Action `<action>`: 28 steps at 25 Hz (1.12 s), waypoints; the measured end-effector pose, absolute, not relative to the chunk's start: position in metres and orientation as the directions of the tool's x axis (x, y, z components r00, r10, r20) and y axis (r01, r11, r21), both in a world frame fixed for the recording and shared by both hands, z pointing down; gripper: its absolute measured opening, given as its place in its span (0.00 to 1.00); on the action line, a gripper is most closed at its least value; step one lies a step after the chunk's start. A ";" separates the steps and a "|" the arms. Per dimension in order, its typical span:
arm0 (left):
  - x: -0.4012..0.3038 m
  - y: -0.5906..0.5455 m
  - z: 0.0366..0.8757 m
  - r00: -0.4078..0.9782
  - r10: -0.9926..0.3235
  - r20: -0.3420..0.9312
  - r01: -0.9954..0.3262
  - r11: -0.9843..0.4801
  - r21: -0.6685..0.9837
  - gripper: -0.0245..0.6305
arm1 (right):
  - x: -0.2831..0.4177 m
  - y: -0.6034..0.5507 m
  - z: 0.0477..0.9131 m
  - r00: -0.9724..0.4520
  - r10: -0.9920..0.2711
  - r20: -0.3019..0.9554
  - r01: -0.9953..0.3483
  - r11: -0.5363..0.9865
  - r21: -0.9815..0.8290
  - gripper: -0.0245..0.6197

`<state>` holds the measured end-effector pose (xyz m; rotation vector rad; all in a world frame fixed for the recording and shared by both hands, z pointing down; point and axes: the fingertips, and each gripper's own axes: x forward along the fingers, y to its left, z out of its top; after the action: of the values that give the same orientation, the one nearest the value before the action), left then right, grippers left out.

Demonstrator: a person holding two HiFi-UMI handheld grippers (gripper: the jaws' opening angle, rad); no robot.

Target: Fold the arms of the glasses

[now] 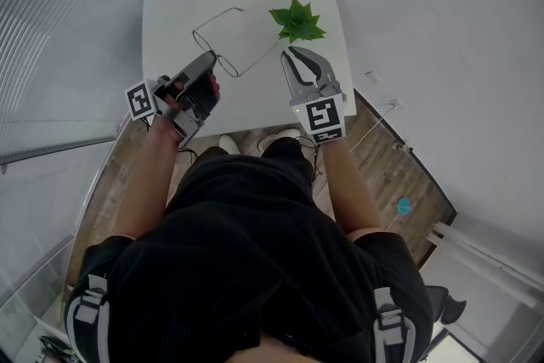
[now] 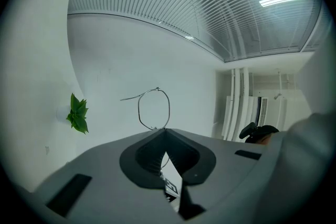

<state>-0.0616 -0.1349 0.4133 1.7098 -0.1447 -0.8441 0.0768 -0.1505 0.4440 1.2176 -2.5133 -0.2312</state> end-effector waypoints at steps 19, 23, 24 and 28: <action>-0.058 -0.134 0.402 0.734 -0.497 -0.462 0.335 -0.327 0.884 0.05 | 0.071 -0.163 0.466 -0.445 -0.826 0.347 -0.552 0.558 0.620 0.14; -0.058 -0.133 0.401 0.735 -0.496 -0.462 0.336 -0.325 0.884 0.05 | 0.067 -0.165 0.468 -0.438 -0.827 0.354 -0.524 0.554 0.646 0.14; -0.058 -0.133 0.401 0.735 -0.496 -0.463 0.337 -0.325 0.884 0.05 | 0.066 -0.165 0.468 -0.436 -0.826 0.356 -0.520 0.554 0.650 0.14; -0.058 -0.133 0.401 0.735 -0.495 -0.464 0.340 -0.324 0.883 0.05 | 0.066 -0.169 0.472 -0.428 -0.827 0.365 -0.512 0.554 0.656 0.14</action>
<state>-0.0575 -0.1329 0.4007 1.7055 -0.1239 -0.8426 0.0657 -0.1686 0.4720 1.0717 -2.1144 -0.5995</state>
